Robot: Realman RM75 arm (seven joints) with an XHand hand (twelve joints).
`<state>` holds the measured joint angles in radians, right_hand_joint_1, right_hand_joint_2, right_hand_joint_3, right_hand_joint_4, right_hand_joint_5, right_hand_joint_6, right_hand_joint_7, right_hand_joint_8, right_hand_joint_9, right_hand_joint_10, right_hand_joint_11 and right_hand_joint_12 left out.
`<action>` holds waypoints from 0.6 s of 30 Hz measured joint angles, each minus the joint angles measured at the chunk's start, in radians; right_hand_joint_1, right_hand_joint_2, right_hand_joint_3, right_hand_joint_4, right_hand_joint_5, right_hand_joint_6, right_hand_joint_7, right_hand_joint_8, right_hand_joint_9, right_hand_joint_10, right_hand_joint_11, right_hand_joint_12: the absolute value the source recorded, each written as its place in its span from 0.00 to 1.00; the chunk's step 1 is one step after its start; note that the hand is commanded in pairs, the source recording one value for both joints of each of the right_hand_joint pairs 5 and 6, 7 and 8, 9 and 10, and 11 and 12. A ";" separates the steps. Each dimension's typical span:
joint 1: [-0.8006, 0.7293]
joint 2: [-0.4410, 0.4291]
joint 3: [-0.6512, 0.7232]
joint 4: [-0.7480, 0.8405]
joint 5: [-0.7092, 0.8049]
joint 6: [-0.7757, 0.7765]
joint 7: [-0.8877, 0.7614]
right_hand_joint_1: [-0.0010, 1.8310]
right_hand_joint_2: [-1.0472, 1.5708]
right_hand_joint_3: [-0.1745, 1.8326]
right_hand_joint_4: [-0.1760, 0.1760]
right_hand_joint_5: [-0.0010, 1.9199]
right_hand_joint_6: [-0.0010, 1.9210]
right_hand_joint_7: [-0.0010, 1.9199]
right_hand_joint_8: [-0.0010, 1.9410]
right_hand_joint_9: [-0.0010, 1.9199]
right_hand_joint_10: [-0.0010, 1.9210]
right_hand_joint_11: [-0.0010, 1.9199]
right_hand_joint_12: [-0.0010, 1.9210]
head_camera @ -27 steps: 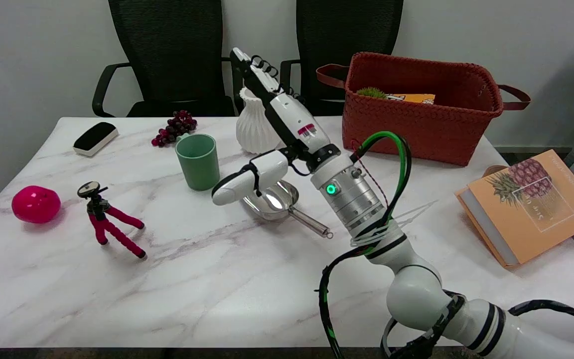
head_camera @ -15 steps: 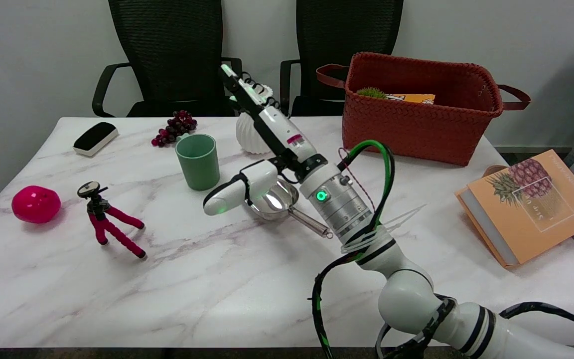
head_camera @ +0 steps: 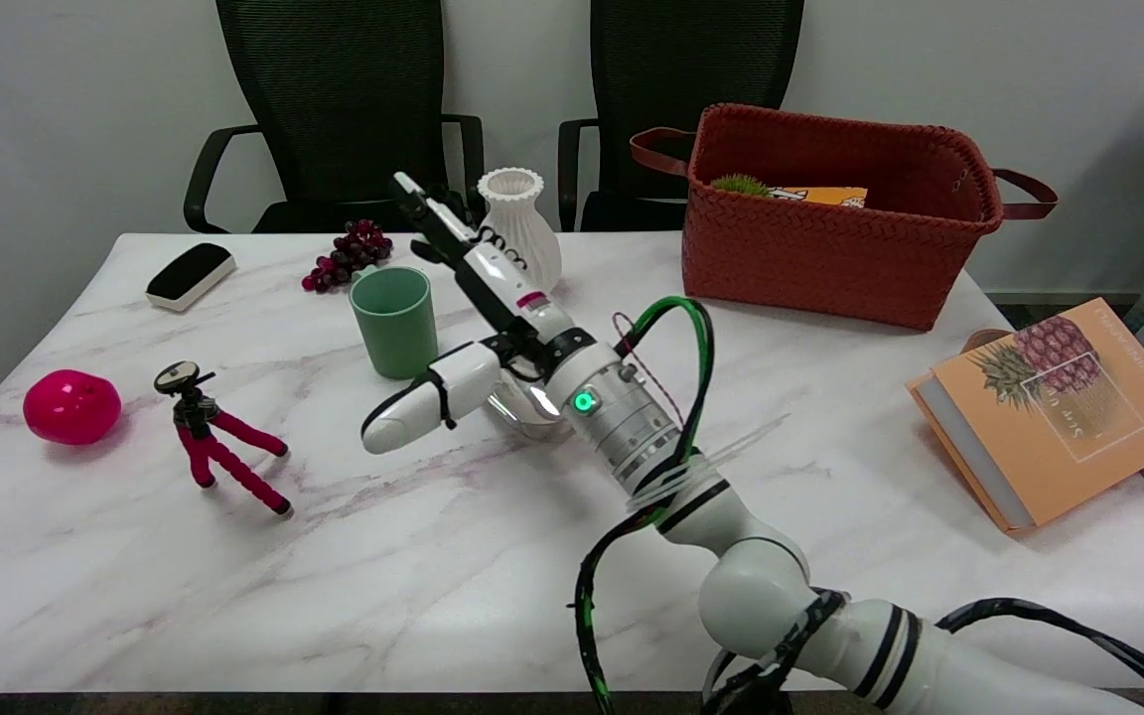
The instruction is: Pick up the flexible tripod.
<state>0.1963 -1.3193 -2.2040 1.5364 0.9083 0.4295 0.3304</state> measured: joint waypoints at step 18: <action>0.105 -0.150 -0.045 -0.212 -0.026 -0.013 0.020 0.48 0.36 0.18 0.50 0.00 0.00 0.02 0.02 0.00 0.00 0.11 0.11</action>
<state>0.3017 -1.4695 -2.2495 1.3245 0.8821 0.4166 0.3506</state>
